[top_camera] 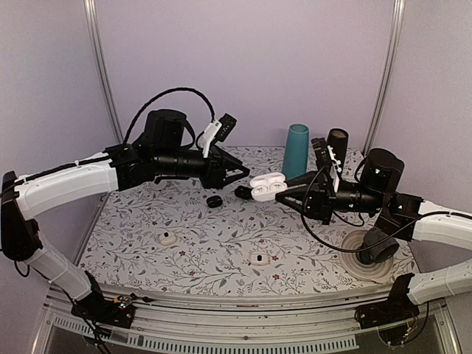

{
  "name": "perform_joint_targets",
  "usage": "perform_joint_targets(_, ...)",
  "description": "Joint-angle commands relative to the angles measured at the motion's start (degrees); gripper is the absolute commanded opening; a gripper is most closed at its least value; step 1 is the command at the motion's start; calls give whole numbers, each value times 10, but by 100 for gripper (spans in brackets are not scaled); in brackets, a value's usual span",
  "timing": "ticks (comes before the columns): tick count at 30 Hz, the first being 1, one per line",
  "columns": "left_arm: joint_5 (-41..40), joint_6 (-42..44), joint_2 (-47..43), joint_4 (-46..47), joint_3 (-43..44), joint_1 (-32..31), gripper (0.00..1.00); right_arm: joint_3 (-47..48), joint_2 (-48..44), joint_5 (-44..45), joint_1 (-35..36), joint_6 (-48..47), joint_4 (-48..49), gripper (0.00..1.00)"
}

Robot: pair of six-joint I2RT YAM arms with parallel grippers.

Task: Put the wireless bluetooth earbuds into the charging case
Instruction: Close the charging case with the earbuds inside.

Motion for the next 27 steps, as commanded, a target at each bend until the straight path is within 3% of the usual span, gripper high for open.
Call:
perform_joint_targets(1, 50, -45, 11, 69, -2, -5, 44, 20, 23, -27, 4, 32, 57, 3)
perform_joint_targets(19, 110, 19, -26, 96, -26, -52, 46, 7, 61, 25, -6, 108, 74, 3)
perform_joint_targets(27, 6, -10, -53, 117, -70, -39, 50, -11, 70, 63, -40, 148, 35, 3)
